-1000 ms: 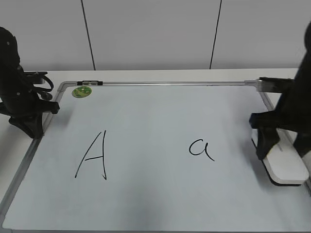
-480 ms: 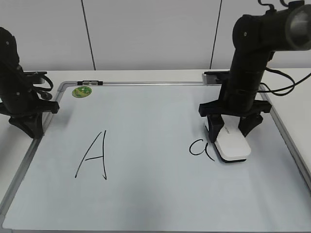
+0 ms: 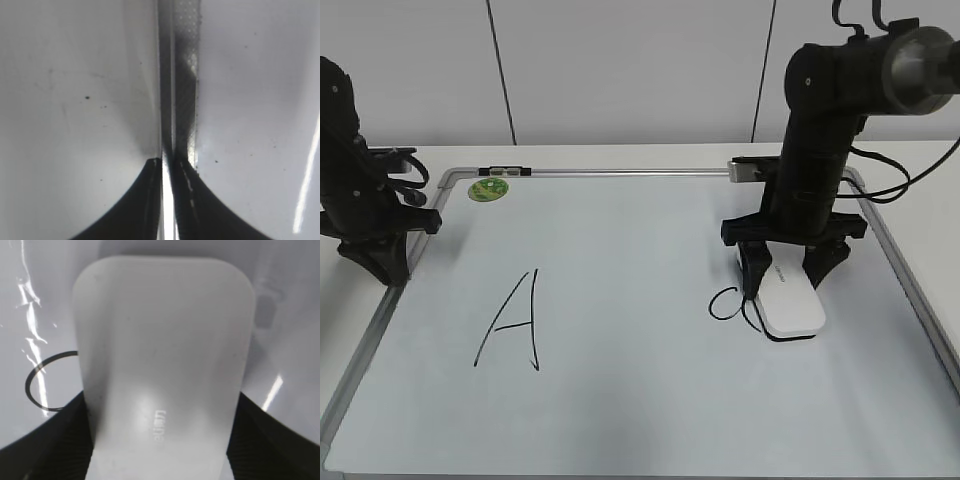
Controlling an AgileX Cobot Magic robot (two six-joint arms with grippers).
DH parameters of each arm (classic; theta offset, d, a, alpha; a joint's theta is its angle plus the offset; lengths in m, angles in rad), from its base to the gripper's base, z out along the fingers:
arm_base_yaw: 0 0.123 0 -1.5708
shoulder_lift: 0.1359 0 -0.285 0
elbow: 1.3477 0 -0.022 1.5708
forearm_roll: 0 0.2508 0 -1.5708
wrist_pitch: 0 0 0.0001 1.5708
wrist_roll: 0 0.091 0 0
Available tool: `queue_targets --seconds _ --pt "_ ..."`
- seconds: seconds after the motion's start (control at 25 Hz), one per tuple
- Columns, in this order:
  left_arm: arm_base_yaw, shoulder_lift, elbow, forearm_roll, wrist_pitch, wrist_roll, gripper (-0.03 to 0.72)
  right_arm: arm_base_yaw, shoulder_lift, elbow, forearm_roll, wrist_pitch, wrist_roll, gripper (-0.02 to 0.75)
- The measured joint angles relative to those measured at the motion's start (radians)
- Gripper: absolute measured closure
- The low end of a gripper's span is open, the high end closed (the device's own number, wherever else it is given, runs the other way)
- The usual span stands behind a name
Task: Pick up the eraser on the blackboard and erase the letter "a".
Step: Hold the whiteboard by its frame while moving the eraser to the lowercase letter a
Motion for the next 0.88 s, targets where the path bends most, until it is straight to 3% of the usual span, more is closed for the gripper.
queue_targets --seconds 0.28,0.56,0.88 --pt "0.000 0.000 0.000 -0.002 0.000 0.000 0.622 0.077 0.000 -0.002 -0.015 0.000 0.000 0.209" --pt "0.000 0.000 0.000 -0.003 0.000 0.002 0.622 0.158 0.002 -0.002 0.053 -0.004 -0.021 0.209" --pt "0.000 0.000 0.000 -0.003 0.000 0.011 0.622 0.176 0.009 -0.015 0.131 -0.008 -0.068 0.210"
